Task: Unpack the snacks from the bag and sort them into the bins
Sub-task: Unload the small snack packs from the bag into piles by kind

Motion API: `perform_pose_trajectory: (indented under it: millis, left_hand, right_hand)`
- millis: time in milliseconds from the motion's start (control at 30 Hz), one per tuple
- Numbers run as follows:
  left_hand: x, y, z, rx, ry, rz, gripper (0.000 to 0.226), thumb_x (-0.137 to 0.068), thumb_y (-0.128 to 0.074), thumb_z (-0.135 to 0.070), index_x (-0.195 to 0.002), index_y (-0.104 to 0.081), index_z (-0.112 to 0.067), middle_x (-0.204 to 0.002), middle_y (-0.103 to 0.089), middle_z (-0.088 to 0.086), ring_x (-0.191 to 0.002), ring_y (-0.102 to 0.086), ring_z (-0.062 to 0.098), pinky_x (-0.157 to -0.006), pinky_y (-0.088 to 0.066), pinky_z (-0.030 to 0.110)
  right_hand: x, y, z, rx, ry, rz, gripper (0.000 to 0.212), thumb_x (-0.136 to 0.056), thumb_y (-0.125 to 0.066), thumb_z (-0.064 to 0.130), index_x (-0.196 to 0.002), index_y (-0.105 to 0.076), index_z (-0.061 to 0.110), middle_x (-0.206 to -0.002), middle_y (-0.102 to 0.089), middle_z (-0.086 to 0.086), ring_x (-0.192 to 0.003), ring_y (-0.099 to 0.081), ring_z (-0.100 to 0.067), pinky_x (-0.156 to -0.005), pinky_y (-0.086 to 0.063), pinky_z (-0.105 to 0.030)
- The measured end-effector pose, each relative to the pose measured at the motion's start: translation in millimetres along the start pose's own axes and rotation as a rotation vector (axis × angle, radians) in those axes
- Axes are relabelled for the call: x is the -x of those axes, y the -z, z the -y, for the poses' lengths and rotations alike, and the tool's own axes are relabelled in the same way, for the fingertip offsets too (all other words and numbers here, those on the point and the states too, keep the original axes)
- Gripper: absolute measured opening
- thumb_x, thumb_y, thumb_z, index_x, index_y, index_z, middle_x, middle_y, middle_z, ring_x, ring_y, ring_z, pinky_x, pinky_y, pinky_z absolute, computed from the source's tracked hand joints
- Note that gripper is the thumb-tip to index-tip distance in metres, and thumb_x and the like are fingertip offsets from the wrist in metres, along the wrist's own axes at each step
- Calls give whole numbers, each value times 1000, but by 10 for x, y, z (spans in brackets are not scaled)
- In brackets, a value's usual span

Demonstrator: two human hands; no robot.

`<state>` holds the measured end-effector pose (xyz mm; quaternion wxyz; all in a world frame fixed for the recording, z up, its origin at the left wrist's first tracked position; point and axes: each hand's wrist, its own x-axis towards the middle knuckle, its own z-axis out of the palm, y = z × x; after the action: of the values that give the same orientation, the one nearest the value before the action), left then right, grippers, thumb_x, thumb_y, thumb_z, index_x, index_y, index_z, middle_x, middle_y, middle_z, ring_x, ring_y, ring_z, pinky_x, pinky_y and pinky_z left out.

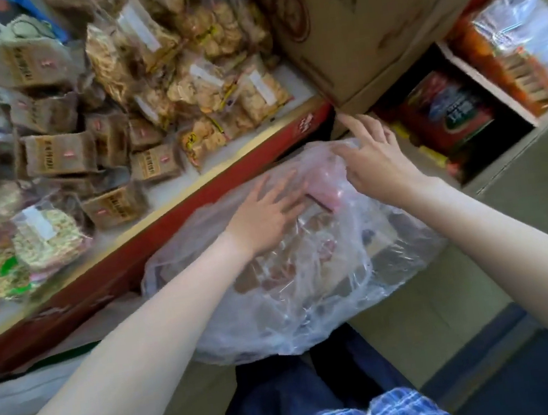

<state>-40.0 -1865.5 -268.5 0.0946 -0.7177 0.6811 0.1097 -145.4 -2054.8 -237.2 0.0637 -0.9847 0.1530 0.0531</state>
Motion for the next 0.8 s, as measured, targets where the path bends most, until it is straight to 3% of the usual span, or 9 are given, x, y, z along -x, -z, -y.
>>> perform_pose_trajectory:
  millis: [100, 167, 300, 367, 533, 633, 667, 733, 800]
  left_hand:
    - [-192, -144, 180, -143, 43, 266, 73, -94, -47, -27, -152, -3, -21, -159, 6, 3, -145, 13, 27, -112, 11, 50]
    - [-240, -132, 299, -210, 68, 313, 81, -94, -47, -35, -150, 11, -24, -158, 10, 6, -145, 14, 27, -114, 8, 48]
    - [-333, -165, 258, -165, -8, 303, 79, -96, -45, -39, -149, 12, -28, -157, 13, 12, -145, 13, 28, -115, 5, 49]
    - [-415, -195, 153, -171, -48, 321, 77, -95, -47, -35, -149, 9, -33, -156, 18, 12, -143, 16, 32, -114, 5, 52]
    - [-910, -333, -7, -247, -154, 361, 52, -100, -31, -30, -149, -14, -32, -156, 19, 1, -141, 25, 29, -111, 14, 53]
    - [-1198, -363, 53, -269, -192, 217, 49, -94, -31, -34, -140, -43, -22, -156, -19, 7, -145, -8, 29, -113, 15, 48]
    - [-1260, -350, 110, -191, -138, 166, 53, -90, -29, -34, -136, -49, -17, -152, -32, 9, -143, -20, 29, -114, 11, 46]
    - [-1341, -303, 195, -181, -43, 193, 54, -92, -26, -29, -141, -40, -12, -152, -31, 8, -144, -16, 29, -116, 5, 50]
    - [-1398, -267, 265, -155, 20, 183, 52, -94, -29, -22, -144, -33, -8, -153, -29, 10, -145, -12, 30, -115, 0, 55]
  right_hand:
    - [183, -202, -32, -49, 287, -124, 32, -80, -47, 9, -102, -69, 9, -130, -53, -21, -120, -43, -38, -93, -42, -51]
    - [218, -468, -64, 19, 391, -32, 39, -78, -60, 9, -117, -63, 11, -134, -52, -17, -123, -46, -37, -100, -38, -52]
    - [61, -727, -319, 82, 74, 318, 71, -91, -55, 26, -150, -17, 16, -155, -18, -11, -141, -18, -36, -111, -18, -58]
    - [-23, -773, -493, 73, -32, 364, 78, -89, -59, 29, -150, -11, 19, -154, -14, -12, -141, -13, -36, -108, -19, -59]
    - [-143, -934, -806, 131, -148, 352, 81, -84, -63, 18, -149, -14, 20, -154, -11, -10, -143, -4, -33, -110, -9, -62]
    - [-77, -962, -795, 139, -206, 258, 72, -84, -53, 3, -147, -21, 13, -154, -16, -13, -144, -7, -33, -111, 1, -61]
    - [-14, -981, -763, 153, -168, 132, 63, -81, -49, -1, -141, -34, 8, -150, -26, -17, -142, -19, -35, -111, -4, -61]
    - [147, -1063, -635, 123, -22, -86, 44, -74, -42, -1, -115, -57, 3, -130, -52, -20, -123, -48, -37, -107, -22, -59]
    - [269, -1205, -502, 15, 159, -102, 35, -69, -48, 3, -101, -62, 3, -116, -60, -19, -104, -59, -37, -94, -40, -50]
